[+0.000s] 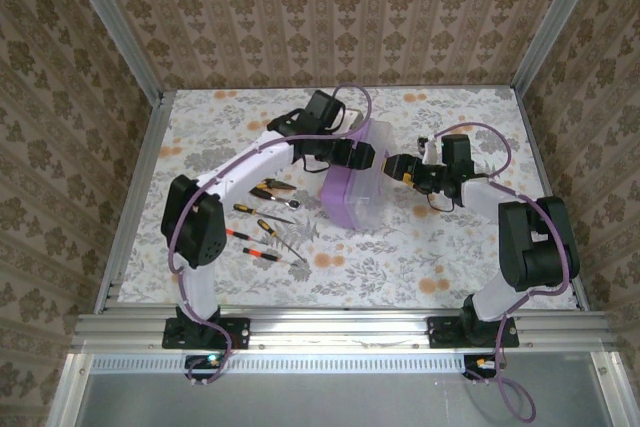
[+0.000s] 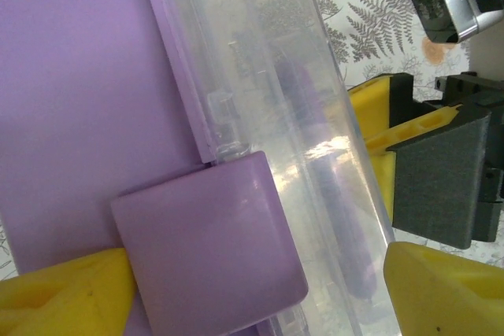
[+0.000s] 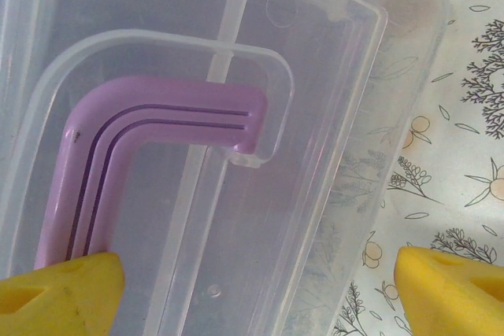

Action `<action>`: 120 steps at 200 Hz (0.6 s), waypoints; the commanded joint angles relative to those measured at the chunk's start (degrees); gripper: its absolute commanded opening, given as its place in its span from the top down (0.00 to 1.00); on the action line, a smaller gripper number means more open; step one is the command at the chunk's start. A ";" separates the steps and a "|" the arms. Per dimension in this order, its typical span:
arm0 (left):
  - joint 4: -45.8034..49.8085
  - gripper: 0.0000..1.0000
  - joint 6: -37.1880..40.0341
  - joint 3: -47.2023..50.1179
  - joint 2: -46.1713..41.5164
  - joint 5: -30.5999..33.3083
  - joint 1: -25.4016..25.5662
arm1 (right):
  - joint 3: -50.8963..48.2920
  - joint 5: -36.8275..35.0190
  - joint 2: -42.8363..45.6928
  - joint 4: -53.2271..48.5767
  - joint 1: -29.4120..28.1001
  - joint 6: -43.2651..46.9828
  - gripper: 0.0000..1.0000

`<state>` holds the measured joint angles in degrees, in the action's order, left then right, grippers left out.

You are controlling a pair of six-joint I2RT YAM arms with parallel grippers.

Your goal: Pack the tool kit

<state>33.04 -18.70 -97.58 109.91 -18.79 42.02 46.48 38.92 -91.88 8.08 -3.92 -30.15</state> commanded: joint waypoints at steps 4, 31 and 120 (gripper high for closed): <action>5.60 0.17 2.61 -1.68 2.55 -1.08 2.61 | 2.39 1.03 1.79 -0.34 -1.44 1.14 0.09; 10.16 0.17 4.46 -4.28 4.25 2.88 3.19 | 2.55 1.16 1.52 -0.17 -1.44 1.15 0.09; 16.00 0.28 6.04 -8.85 7.97 8.63 4.73 | 2.04 1.08 1.39 -0.08 -1.44 1.59 0.09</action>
<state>43.57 -13.65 -106.65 114.61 -8.69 45.15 46.87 38.72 -91.88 7.35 -4.03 -29.91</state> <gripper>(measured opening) 0.744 0.907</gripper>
